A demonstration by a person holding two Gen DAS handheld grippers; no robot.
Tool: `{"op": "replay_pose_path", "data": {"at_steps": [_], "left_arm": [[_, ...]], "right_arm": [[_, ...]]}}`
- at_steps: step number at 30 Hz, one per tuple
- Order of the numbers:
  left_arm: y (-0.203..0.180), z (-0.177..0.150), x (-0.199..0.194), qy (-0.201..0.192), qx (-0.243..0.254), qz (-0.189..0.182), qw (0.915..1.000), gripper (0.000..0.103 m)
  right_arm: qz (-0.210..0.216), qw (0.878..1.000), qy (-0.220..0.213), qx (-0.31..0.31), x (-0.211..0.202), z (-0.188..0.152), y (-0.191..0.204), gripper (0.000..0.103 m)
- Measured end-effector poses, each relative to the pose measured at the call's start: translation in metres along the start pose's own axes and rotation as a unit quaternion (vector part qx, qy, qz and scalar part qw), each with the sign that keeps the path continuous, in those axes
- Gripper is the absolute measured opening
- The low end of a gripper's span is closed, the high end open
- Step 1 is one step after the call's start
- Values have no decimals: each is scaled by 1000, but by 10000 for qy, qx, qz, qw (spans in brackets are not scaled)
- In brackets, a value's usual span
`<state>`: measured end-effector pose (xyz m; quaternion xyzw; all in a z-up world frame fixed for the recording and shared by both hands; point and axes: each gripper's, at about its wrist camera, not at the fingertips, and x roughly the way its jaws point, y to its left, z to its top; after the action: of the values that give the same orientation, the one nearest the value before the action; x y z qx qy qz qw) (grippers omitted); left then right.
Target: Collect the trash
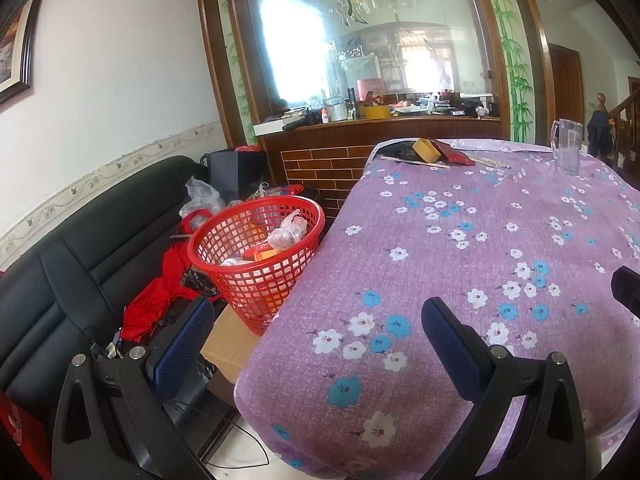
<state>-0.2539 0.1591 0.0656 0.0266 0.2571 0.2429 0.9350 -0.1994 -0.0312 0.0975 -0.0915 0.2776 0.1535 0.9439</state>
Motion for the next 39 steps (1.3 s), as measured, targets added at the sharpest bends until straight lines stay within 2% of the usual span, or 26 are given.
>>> {"op": "replay_pose_path", "data": {"at_steps": [39], "left_arm": [[2, -3, 8, 93, 17, 2, 10000, 103]], "right_arm": [[50, 9999, 142, -14, 10, -7, 0, 102]]}}
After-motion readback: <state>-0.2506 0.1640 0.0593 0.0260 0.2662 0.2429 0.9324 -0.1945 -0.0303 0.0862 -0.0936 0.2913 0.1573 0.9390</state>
